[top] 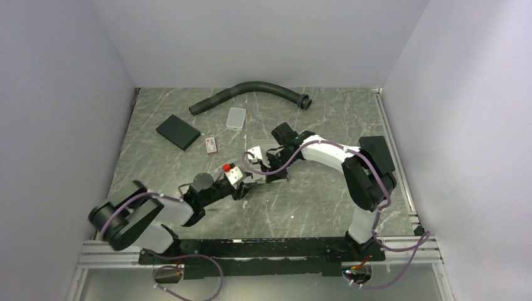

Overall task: Fold the paper box
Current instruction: Fold the paper box at the center of the board.

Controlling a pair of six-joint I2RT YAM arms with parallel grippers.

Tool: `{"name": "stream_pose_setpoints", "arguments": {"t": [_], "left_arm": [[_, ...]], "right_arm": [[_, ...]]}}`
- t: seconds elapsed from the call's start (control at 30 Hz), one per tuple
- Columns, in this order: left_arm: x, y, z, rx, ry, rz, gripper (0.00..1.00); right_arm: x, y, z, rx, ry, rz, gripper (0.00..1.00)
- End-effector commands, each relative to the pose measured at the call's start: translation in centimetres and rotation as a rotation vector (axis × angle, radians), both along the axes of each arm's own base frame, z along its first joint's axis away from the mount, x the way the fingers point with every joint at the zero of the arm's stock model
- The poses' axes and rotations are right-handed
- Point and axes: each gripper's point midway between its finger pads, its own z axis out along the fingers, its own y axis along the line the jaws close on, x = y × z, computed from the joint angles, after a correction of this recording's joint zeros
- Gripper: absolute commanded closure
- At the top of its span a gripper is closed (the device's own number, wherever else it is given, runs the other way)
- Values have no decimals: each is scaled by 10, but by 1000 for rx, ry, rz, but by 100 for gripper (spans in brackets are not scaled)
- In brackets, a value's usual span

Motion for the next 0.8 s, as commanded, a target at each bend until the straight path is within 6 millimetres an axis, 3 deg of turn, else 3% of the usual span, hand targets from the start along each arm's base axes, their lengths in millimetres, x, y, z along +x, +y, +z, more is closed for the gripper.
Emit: {"name": "stream_pose_setpoints", "arguments": {"t": [0.0, 0.1, 0.23, 0.43, 0.53, 0.77], "left_arm": [[-2, 19, 25, -78, -7, 96, 52], [3, 42, 26, -97, 77, 244, 49], [15, 73, 27, -113, 176, 455, 36], [26, 86, 25, -132, 243, 567, 35], [38, 89, 18, -129, 298, 596, 40], [60, 95, 8, -206, 394, 618, 44]], "right_arm": [[5, 9, 15, 46, -28, 15, 100], [4, 7, 13, 42, -37, 27, 100], [3, 4, 9, 37, -58, 38, 100], [3, 3, 2, 20, -58, 37, 100], [3, 3, -1, 14, -64, 41, 99], [-3, 0, -6, 1, -66, 69, 85]]}}
